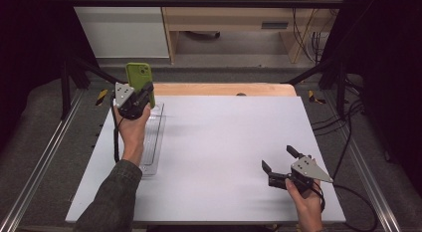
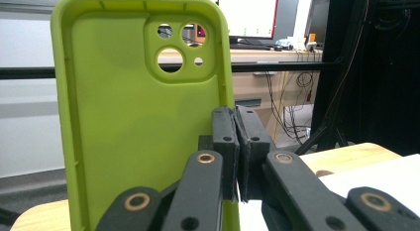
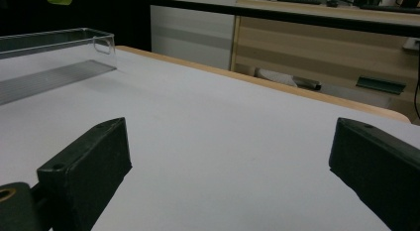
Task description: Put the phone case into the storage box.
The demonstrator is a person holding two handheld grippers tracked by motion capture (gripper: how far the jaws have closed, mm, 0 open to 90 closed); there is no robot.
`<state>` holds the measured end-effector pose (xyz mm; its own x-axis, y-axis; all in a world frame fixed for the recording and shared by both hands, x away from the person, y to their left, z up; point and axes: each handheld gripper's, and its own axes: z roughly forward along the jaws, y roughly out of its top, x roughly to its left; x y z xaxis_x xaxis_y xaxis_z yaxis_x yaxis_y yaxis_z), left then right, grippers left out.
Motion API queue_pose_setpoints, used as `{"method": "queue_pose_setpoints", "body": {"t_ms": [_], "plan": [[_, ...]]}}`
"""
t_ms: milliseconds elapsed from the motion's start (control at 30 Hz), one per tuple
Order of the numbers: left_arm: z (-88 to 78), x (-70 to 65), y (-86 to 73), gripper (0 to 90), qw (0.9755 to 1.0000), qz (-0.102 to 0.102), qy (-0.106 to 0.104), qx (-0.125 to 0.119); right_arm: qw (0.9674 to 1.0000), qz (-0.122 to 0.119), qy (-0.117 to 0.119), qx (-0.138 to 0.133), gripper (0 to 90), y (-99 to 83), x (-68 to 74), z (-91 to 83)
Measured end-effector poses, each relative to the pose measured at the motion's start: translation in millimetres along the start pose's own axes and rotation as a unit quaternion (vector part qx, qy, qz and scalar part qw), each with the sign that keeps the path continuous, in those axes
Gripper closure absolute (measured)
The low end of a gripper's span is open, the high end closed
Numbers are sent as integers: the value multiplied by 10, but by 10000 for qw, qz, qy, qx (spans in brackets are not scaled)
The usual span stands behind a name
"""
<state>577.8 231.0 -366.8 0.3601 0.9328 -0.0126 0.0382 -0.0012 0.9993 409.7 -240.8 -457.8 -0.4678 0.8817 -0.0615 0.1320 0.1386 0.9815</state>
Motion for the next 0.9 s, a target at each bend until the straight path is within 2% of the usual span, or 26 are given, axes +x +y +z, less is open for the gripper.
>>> {"method": "queue_pose_setpoints", "body": {"t_ms": [467, 700, 900], "plan": [[119, 27, -110, 872, 10000, -59, 26, 73, 10000, -13, -19, 7, 27, -19, 11, 17], [129, 16, -133, 872, 9999, 48, 57, 84, 10000, -1, -22, -5, 27, -25, 17, 28], [132, 26, -162, 872, 9999, -24, 72, 85, 9999, -65, -89, -19, 27, -24, 9, 15]]}}
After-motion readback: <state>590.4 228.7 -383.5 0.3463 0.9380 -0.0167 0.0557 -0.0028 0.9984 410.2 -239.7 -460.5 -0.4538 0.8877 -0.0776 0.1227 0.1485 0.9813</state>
